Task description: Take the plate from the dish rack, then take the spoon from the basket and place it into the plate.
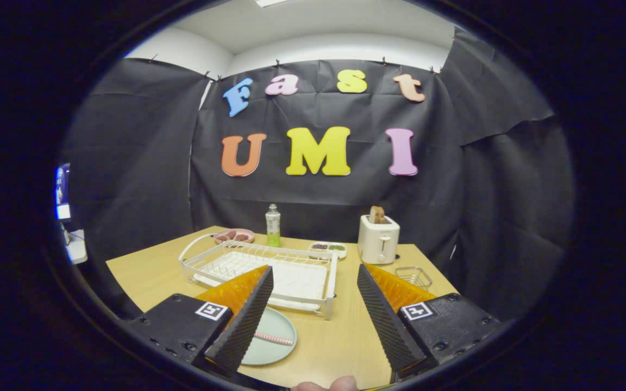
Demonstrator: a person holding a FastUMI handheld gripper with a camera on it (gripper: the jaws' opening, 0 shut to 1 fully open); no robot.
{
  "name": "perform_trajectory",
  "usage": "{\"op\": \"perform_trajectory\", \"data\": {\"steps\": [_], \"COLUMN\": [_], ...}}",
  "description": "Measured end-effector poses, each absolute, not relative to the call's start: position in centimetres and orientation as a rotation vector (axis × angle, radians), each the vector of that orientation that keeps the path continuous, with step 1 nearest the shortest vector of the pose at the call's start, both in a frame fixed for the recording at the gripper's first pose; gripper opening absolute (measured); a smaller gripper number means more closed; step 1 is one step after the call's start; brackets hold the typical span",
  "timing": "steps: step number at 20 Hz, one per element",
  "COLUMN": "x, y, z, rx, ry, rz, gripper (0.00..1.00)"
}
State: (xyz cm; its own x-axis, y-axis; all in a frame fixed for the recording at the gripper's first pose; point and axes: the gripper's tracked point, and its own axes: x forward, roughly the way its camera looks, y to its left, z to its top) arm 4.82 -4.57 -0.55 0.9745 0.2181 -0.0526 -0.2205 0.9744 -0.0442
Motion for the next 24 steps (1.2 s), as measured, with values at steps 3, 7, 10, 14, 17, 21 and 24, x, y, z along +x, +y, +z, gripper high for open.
{"op": "perform_trajectory", "data": {"steps": [3,7,10,14,17,21,24], "x": [1.9,-1.4,-3.2,-4.1,-4.5,-5.5,-5.3], "y": [-5.4,-5.3,-4.5,-3.6,-4.4,-3.7,-2.9], "z": [-0.5,0.3,0.0,-0.8,0.0,0.3,-0.7], "rx": [-0.047,-0.037,-0.023,-0.029,-0.040,-0.036,-0.016], "ry": [0.008,-0.073,-0.092,-0.076,-0.092,-0.106,-0.069], "rz": [0.196,0.135,0.114,0.089,0.044,0.026,0.048], "gripper": [1.00,1.00,1.00,1.00,1.00,1.00,1.00]}}
